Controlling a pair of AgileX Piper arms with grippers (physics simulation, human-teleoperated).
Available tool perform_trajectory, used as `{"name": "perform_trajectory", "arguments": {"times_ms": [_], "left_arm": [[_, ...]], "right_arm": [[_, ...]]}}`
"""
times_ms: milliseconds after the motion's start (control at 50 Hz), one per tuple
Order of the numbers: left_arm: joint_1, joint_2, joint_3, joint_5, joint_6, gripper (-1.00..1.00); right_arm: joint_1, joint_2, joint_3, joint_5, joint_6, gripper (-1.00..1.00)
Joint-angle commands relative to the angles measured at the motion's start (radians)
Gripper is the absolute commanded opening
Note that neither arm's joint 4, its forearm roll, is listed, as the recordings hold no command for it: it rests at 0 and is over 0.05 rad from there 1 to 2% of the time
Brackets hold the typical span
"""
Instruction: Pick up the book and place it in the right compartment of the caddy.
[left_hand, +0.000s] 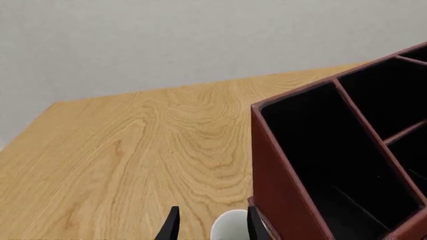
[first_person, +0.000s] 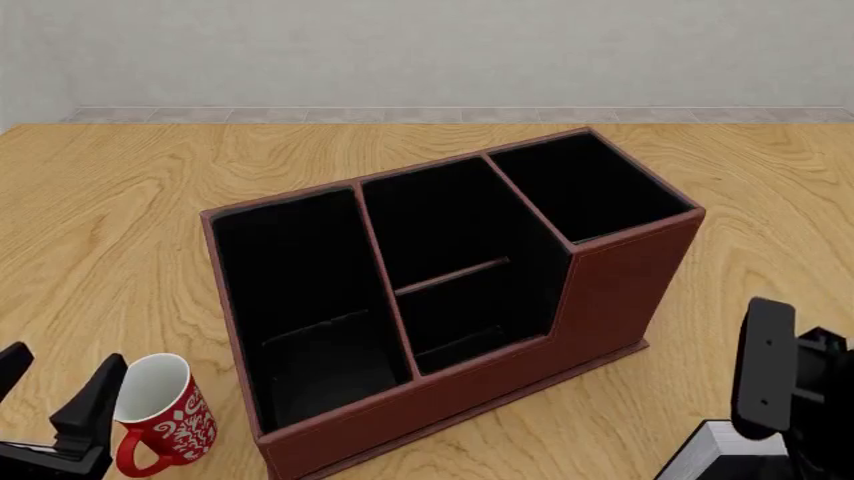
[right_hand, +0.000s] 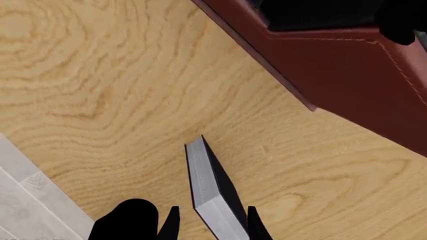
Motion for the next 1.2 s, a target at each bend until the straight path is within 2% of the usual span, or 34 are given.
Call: {"name": "perform_trajectory", "arguments": {"times_ms": [20, 100, 140, 180, 220, 260, 280, 300, 340, 360, 380, 400, 460, 500, 560, 580, 620, 640, 920, 1040, 1100, 1120, 1160, 1200], "left_arm": [[0.003, -0.021, 0.000, 0.027, 0.001, 1.00], [0.007, -0.027, 0.000, 0.036, 0.002, 1.00], [0.008, -0.027, 0.000, 0.037, 0.003, 1.00], [0.010, -0.028, 0.000, 0.039, 0.003, 1.00], [0.011, -0.029, 0.000, 0.040, 0.004, 1.00], [0.011, -0.030, 0.000, 0.042, 0.005, 1.00], [0.012, -0.030, 0.000, 0.043, 0.005, 1.00], [0.012, -0.029, 0.000, 0.043, 0.004, 1.00], [0.011, -0.029, 0.000, 0.044, 0.006, 1.00], [0.011, -0.029, 0.000, 0.045, 0.006, 1.00], [0.011, -0.029, 0.000, 0.045, 0.006, 1.00], [0.011, -0.029, 0.000, 0.044, 0.006, 1.00], [0.011, -0.028, 0.000, 0.043, 0.008, 1.00], [0.010, -0.026, 0.000, 0.041, 0.006, 1.00], [0.009, -0.024, 0.000, 0.038, 0.005, 1.00], [0.010, -0.024, 0.000, 0.038, 0.007, 1.00], [0.010, -0.023, 0.000, 0.037, 0.007, 1.00], [0.010, -0.021, 0.000, 0.036, 0.009, 1.00], [0.006, 0.000, 0.000, 0.014, 0.008, 1.00], [0.003, 0.003, 0.000, 0.011, 0.011, 1.00], [0.002, 0.006, 0.000, 0.009, 0.012, 1.00], [0.003, 0.007, 0.000, 0.006, 0.011, 1.00], [0.002, 0.008, 0.000, 0.005, 0.008, 1.00], [0.001, 0.009, 0.000, 0.003, 0.011, 1.00]], "right_arm": [[-0.028, -0.003, 0.019, 0.000, -0.032, 1.00], [-0.026, -0.002, 0.025, 0.000, -0.032, 1.00], [-0.044, -0.005, 0.030, 0.000, -0.049, 1.00], [-0.021, 0.002, 0.027, 0.000, -0.024, 1.00], [-0.032, 0.001, 0.029, 0.000, -0.030, 1.00], [-0.088, -0.011, 0.044, 0.000, -0.079, 1.00], [-0.096, -0.013, 0.046, 0.000, -0.086, 1.00], [-0.133, -0.021, 0.047, 0.000, -0.121, 1.00], [-0.164, -0.027, 0.053, 0.000, -0.146, 1.00], [-0.206, -0.036, 0.056, 0.000, -0.189, 1.00], [-0.207, -0.036, 0.056, 0.000, -0.190, 1.00], [-0.241, -0.043, 0.061, 0.000, -0.221, 1.00], [-0.258, -0.045, 0.057, 0.000, -0.234, 1.00], [-0.340, -0.064, 0.063, 0.000, -0.320, 1.00], [-0.370, -0.070, 0.066, 0.000, -0.355, 1.00], [-0.355, -0.067, 0.062, 0.000, -0.341, -1.00], [-0.374, -0.071, 0.055, 0.000, -0.362, -1.00], [-0.354, -0.067, 0.061, 0.000, -0.344, -1.00], [-0.337, -0.064, 0.038, 0.000, -0.335, -1.00], [-0.298, -0.060, 0.033, 0.000, -0.299, -1.00], [-0.300, -0.065, 0.030, 0.000, -0.302, -1.00], [-0.321, -0.073, 0.031, 0.000, -0.326, -1.00], [-0.323, -0.077, 0.031, 0.000, -0.333, -1.00], [-0.231, -0.061, 0.008, 0.000, -0.241, -1.00]]}}
